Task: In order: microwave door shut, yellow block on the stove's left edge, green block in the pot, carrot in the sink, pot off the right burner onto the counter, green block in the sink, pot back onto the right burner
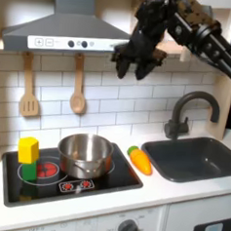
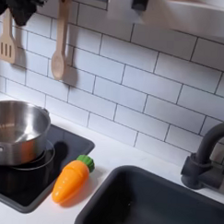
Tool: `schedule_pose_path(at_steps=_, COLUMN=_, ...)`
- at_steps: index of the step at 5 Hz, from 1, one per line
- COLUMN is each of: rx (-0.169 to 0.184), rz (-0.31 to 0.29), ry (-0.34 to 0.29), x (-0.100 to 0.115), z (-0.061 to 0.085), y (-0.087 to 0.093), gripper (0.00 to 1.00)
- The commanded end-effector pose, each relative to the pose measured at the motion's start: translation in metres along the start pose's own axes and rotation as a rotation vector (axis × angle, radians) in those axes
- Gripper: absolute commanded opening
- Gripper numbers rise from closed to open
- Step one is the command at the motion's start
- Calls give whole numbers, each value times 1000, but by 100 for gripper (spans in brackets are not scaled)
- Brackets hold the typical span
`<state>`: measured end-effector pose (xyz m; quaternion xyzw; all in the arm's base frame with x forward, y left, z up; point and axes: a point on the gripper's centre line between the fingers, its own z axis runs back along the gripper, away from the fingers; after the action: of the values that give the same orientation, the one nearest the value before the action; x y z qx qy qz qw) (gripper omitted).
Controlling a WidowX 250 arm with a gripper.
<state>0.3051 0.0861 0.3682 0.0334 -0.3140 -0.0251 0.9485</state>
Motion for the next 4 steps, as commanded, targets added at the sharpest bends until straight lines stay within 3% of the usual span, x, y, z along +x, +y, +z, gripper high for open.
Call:
schedule_pose_path(at_steps=1, rx=-113, rz=-56, ry=87, x=-28, z=8, y=-37, gripper=100)
schedule_pose_path(at_steps=2, rx=-168, rz=-98, ry=109, x=-37, z=11, y=-59, gripper=100)
schedule_pose_path(at_steps=4, rx=-289, rz=-251, ry=124, x=-53, z=20, y=-109, gripper=100)
